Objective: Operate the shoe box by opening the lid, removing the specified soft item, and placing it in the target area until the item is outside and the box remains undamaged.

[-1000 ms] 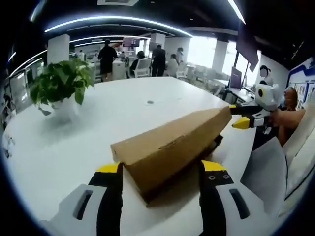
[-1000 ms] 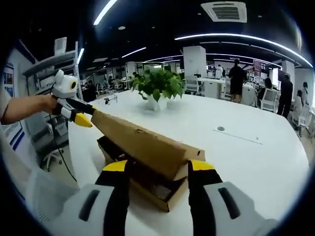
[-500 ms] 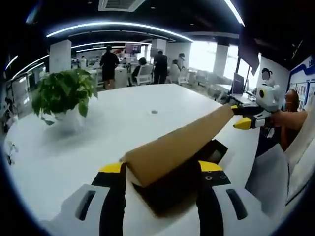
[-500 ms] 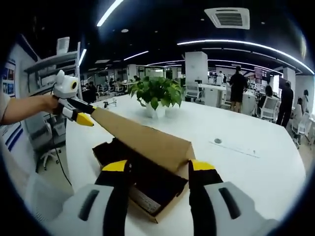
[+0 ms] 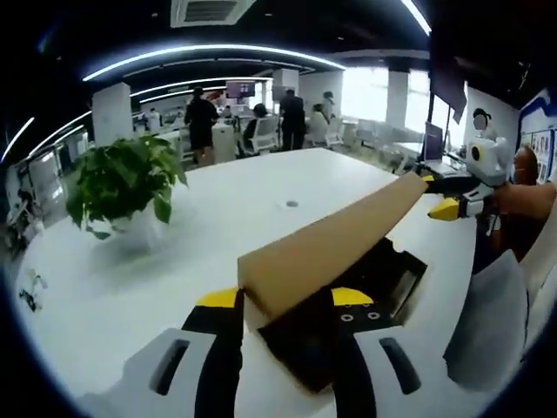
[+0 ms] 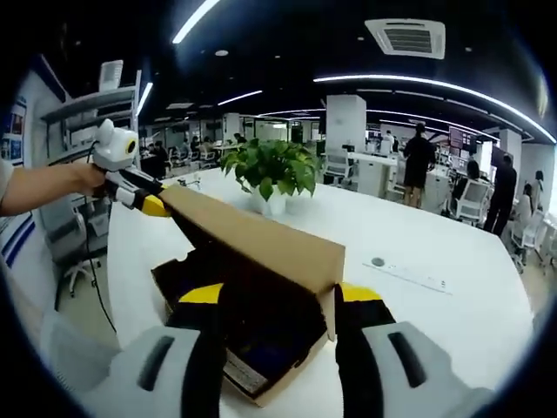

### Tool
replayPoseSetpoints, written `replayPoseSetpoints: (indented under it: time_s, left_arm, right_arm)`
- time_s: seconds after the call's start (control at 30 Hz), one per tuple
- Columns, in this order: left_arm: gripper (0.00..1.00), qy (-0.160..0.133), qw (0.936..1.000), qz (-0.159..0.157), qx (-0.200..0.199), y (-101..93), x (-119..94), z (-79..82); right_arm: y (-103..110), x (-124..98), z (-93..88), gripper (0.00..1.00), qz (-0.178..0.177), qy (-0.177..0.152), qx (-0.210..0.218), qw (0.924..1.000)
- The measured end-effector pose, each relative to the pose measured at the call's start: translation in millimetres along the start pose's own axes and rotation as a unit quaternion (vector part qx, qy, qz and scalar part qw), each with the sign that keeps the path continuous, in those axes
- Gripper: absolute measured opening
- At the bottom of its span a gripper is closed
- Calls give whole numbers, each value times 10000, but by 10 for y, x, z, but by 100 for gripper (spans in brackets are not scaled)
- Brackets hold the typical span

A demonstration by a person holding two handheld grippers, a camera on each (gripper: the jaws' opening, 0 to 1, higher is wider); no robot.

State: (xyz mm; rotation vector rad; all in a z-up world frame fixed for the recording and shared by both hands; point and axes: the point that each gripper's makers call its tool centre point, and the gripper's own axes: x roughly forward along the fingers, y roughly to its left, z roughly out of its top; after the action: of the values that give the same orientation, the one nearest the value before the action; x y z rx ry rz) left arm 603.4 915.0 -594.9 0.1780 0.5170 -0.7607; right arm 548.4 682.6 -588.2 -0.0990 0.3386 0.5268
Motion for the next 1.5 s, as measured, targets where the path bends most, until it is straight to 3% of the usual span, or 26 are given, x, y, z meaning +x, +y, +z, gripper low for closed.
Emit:
replayPoseSetpoints:
  time_s: [0.63, 0.97, 1.13, 1.5]
  left_arm:
    - [8, -46, 9987, 509, 59, 289, 127, 156]
    - [6, -21, 9980, 626, -9, 346, 176, 207]
    - [5, -28, 9976, 687, -40, 386, 206, 231]
    - [5, -73, 9975, 695, -84, 460, 274, 285]
  right_arm:
    - [-207, 131, 122, 40, -117, -34, -85, 9999]
    - [-347, 183, 146, 30, -131, -131, -198, 9996]
    - [-447, 203, 76, 20, -214, -23, -328, 9992]
    - [-567, 324, -297, 13, -346, 421, -442, 9975]
